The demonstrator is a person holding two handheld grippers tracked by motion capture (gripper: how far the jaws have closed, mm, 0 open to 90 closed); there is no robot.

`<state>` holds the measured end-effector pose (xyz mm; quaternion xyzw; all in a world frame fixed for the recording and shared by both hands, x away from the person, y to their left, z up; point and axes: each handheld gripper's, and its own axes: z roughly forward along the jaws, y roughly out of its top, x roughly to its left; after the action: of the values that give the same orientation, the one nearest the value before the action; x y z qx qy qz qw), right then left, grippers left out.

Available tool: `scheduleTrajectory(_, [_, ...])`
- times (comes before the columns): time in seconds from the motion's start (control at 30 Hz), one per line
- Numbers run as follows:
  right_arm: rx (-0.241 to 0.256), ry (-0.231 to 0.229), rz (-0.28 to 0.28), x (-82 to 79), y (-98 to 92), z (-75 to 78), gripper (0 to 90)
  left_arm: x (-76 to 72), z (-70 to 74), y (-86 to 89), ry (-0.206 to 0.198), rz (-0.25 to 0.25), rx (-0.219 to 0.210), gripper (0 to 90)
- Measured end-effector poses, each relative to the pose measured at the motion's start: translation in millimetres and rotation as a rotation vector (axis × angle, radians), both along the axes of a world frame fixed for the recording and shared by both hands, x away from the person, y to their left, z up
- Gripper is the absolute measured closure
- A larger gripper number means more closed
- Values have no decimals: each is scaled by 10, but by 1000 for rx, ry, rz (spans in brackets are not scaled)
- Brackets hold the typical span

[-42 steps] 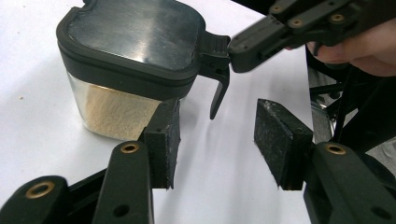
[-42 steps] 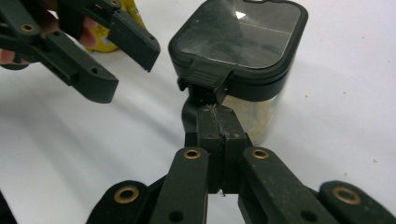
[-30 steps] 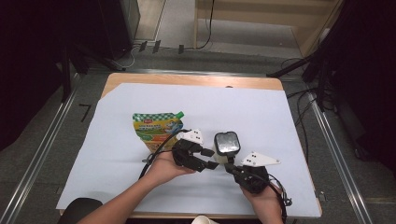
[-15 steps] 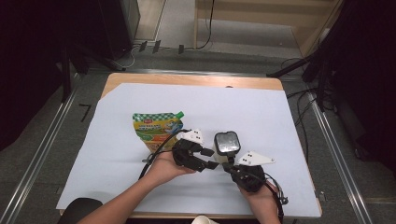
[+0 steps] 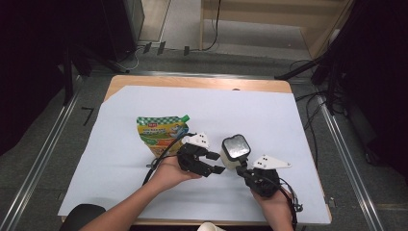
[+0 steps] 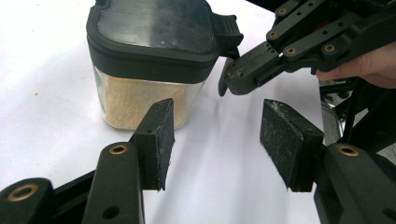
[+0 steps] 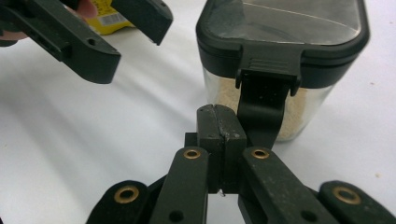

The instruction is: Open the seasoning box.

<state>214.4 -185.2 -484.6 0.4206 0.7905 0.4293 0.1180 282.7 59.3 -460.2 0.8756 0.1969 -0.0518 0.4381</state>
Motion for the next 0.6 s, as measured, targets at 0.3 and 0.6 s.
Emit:
scheduleTrajectory(0.3, [-6,2,-40,67,-196,-3,900,-3,-4,-6,-4,-8,-2,457])
scheduleTrajectory(0.6, [15,28,-85,185,-442,-1,900,0,-35,-43,7,-16,-7,475])
